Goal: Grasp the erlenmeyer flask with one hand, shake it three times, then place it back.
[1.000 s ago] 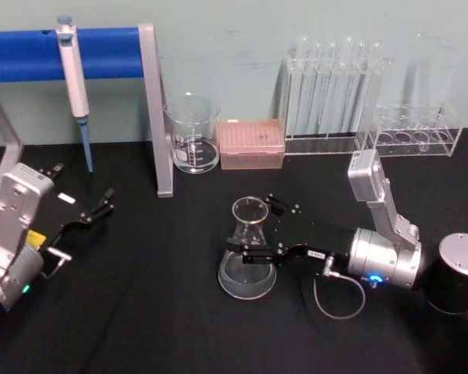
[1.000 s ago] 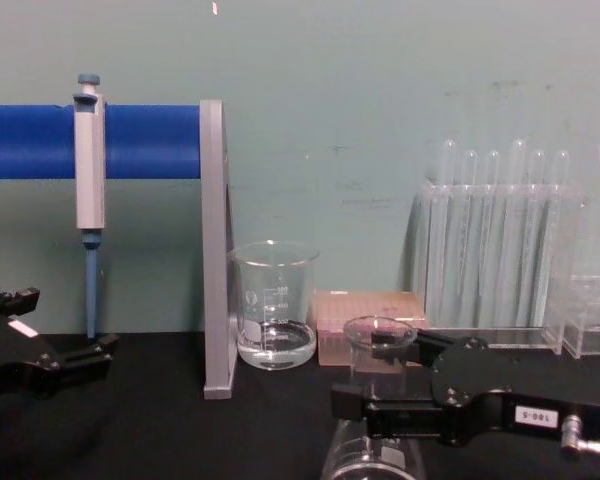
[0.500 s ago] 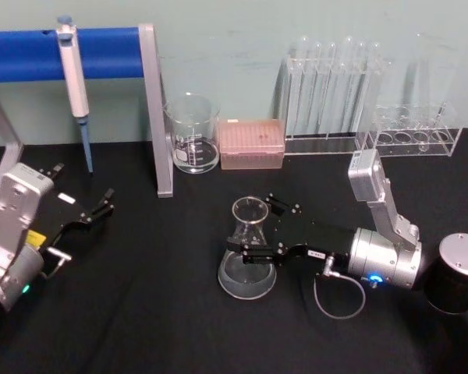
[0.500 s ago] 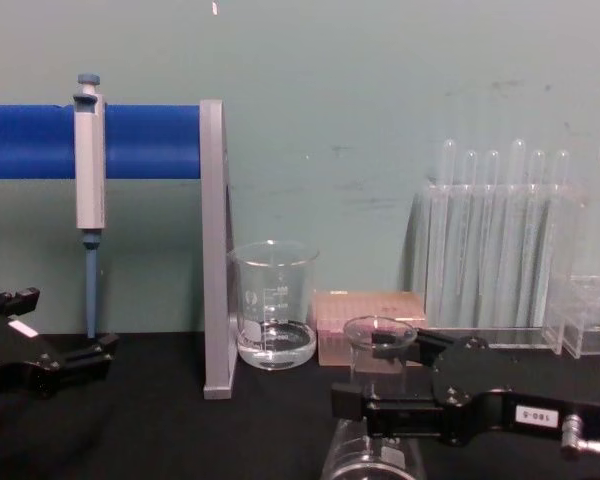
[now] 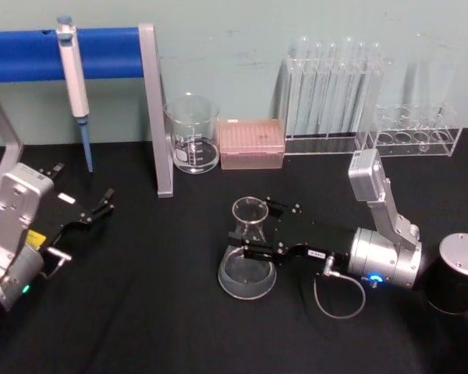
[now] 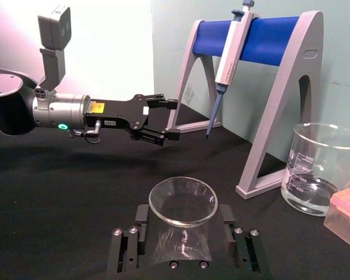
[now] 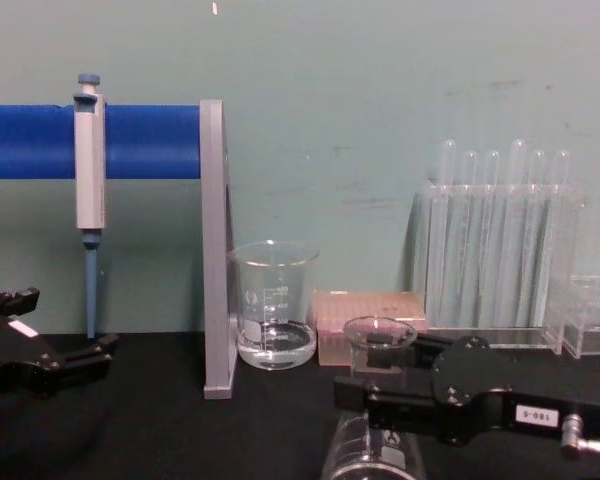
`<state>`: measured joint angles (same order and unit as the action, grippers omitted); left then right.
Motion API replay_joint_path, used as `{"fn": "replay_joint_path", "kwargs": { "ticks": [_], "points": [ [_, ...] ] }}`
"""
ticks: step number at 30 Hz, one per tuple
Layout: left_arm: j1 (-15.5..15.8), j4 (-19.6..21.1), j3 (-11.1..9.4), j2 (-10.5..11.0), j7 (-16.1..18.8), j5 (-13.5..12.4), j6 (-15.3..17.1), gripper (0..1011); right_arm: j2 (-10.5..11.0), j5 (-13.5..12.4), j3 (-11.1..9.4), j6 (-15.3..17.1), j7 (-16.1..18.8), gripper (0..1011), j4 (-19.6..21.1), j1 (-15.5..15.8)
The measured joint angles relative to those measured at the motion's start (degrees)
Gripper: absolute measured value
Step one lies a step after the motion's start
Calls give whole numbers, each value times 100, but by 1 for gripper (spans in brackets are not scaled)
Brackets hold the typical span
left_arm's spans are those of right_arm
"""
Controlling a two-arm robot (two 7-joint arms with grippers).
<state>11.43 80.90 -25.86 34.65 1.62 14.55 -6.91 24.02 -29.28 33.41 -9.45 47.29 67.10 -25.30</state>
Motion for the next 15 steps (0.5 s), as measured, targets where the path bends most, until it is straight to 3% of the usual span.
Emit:
{"fn": "replay_joint_path", "kwargs": {
  "ticks": [11,15],
  "points": [
    [0,0,0,0,0,0,0,1001,0,0,0,0,1,457,0,0],
    [0,0,0,0,0,0,0,1001,0,0,0,0,0,450,0,0]
  ]
}}
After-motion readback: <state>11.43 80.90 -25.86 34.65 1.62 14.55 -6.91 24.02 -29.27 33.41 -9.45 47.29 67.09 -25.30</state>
